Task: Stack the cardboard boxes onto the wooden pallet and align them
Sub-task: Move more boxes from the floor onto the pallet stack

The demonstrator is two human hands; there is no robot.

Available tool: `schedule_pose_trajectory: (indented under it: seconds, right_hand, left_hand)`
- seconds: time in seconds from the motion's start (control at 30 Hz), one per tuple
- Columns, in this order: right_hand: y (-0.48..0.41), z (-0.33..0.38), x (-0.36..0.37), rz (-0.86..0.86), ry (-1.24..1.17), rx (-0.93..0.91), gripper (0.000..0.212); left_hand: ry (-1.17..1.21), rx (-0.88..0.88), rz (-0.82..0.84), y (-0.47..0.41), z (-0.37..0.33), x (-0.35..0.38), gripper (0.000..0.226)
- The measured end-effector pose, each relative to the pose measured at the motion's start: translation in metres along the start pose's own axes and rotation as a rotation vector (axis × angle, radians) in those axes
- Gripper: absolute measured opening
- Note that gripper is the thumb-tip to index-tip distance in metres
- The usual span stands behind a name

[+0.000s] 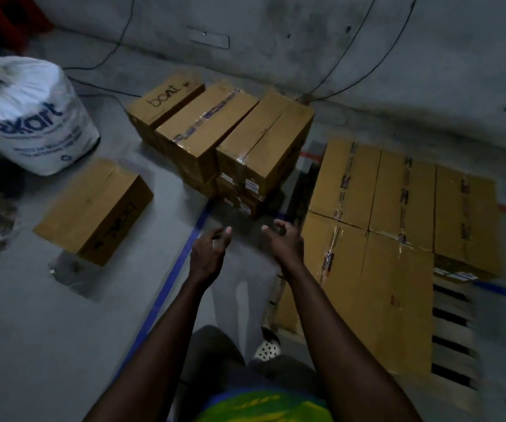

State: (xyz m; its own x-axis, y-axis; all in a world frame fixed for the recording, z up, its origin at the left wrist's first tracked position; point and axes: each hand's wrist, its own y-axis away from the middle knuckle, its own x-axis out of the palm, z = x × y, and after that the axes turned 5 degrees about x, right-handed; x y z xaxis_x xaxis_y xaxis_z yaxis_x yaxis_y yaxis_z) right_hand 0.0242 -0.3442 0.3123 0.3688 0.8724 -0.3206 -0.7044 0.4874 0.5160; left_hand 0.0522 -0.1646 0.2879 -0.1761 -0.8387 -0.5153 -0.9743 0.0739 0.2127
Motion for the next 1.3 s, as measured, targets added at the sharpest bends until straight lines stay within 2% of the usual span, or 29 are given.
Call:
schedule_pose_trajectory:
  seconds: [0.1, 0.23, 0.33, 0.43, 0.53, 0.57, 0.7, 0.73, 0.83, 0.97, 1.1, 1.2, 1.3]
  right_hand:
    - [-0.04, 0.019, 0.014, -0.034, -0.051, 0.047, 0.043]
    - [-0.12, 0.047, 0.052, -0.041, -0.044, 0.099, 0.046]
    - [-0.204, 0.067, 0.091, -0.107, -0.08, 0.13, 0.042]
    - [-0.292, 0.074, 0.127, -0.188, -0.086, 0.219, 0.043]
    - [-0.368, 0.062, 0.156, -0.221, -0.036, 0.292, 0.05]
    - [-0.393, 0.056, 0.165, -0.221, -0.014, 0.312, 0.055]
    - [-0.48, 0.034, 0.199, -0.221, -0.055, 0.399, 0.079]
    - [-0.498, 0.028, 0.205, -0.23, -0.082, 0.432, 0.086]
    - [-0.538, 0.008, 0.217, -0.247, -0.154, 0.531, 0.098]
    - [-0.553, -0.011, 0.231, -0.187, -0.236, 0.559, 0.097]
    - [-0.539, 0.002, 0.219, -0.285, -0.404, 0.526, 0.107]
    - [-0.51, 0.026, 0.183, -0.355, -0.481, 0.445, 0.115]
    - [-0.473, 0.064, 0.129, -0.437, -0.589, 0.33, 0.111]
  left_hand:
    - [-0.003, -0.009, 0.076, -0.058, -0.01, 0.001, 0.063]
    - [-0.041, 0.046, 0.179, -0.162, -0.003, 0.014, 0.065]
    - [-0.07, 0.108, 0.288, -0.251, 0.011, 0.038, 0.054]
    - [-0.064, 0.09, 0.354, -0.341, 0.032, 0.072, 0.065]
    - [0.026, -0.052, 0.327, -0.432, 0.065, 0.098, 0.055]
    - [0.07, -0.131, 0.307, -0.463, 0.079, 0.106, 0.059]
    - [0.128, -0.268, 0.117, -0.578, 0.142, 0.127, 0.116]
    - [0.137, -0.29, 0.096, -0.601, 0.148, 0.131, 0.118]
    - [0.106, -0.263, 0.065, -0.653, 0.162, 0.145, 0.103]
    - [0.09, -0.245, 0.091, -0.679, 0.183, 0.149, 0.099]
    - [0.13, -0.215, 0.106, -0.653, 0.164, 0.141, 0.094]
    - [0.21, -0.134, 0.059, -0.616, 0.119, 0.132, 0.086]
    - [0.337, -0.044, -0.008, -0.579, 0.045, 0.121, 0.072]
